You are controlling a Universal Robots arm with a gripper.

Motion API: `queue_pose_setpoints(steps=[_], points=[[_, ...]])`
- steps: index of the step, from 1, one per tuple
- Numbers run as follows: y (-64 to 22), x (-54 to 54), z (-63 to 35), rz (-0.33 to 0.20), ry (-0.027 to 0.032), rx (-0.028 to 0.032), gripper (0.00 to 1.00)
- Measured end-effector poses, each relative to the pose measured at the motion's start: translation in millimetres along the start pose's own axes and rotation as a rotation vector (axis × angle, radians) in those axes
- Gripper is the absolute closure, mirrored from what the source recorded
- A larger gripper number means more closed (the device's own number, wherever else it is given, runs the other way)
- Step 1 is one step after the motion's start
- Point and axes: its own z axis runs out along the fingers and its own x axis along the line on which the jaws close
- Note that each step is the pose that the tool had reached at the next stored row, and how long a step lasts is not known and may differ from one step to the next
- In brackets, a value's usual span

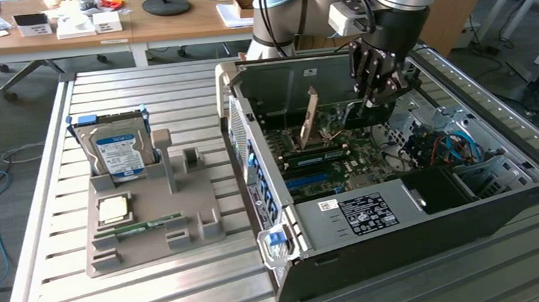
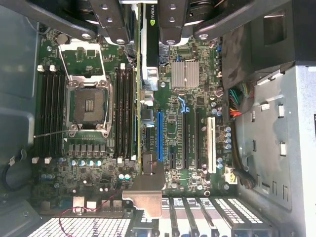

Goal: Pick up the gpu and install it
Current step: 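Insert the gpu into the slot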

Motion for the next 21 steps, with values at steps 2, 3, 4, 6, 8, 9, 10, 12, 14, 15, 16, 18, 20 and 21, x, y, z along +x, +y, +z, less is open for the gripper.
queue_pose_setpoints(steps=[2, 3, 4, 6, 8, 9, 10, 12, 14, 15, 16, 18, 20, 21], points=[[0.1, 0.0, 0.1, 0.0, -0.0001, 0.0, 0.73], [0.1, 0.0, 0.1, 0.0, -0.0002, 0.0001, 0.73], [0.1, 0.0, 0.1, 0.0, -0.0002, 0.0001, 0.73], [0.1, 0.0, 1.1, 0.0, -0.0006, 0.0002, 0.73], [0.4, 0.0, 2.4, 0.0, -0.0003, 0.0001, 0.73], [0.5, 0.0, 3.4, 0.0, -0.0002, 0.0, 0.73], [0.6, 0.0, 4.5, 0.0, -0.0003, 0.0001, 0.73], [0.8, 0.1, 6.9, 0.0, -0.0003, 0.0001, 0.73], [1.2, 0.1, 9.6, 0.0, -0.0003, 0.0001, 0.73], [1.4, 0.1, 10.8, 0.0, -0.0001, 0.0001, 0.73], [1.5, 0.1, 11.9, 0.0, -0.0003, 0.0001, 0.73], [1.6, 0.2, 13.6, 0.0, -0.0002, 0.0001, 0.73], [1.8, 0.1, 14.5, 0.0, 0.0, 0.0, 0.73], [1.8, 0.2, 14.6, 0.0, 0.0002, 0.0, 0.73]])
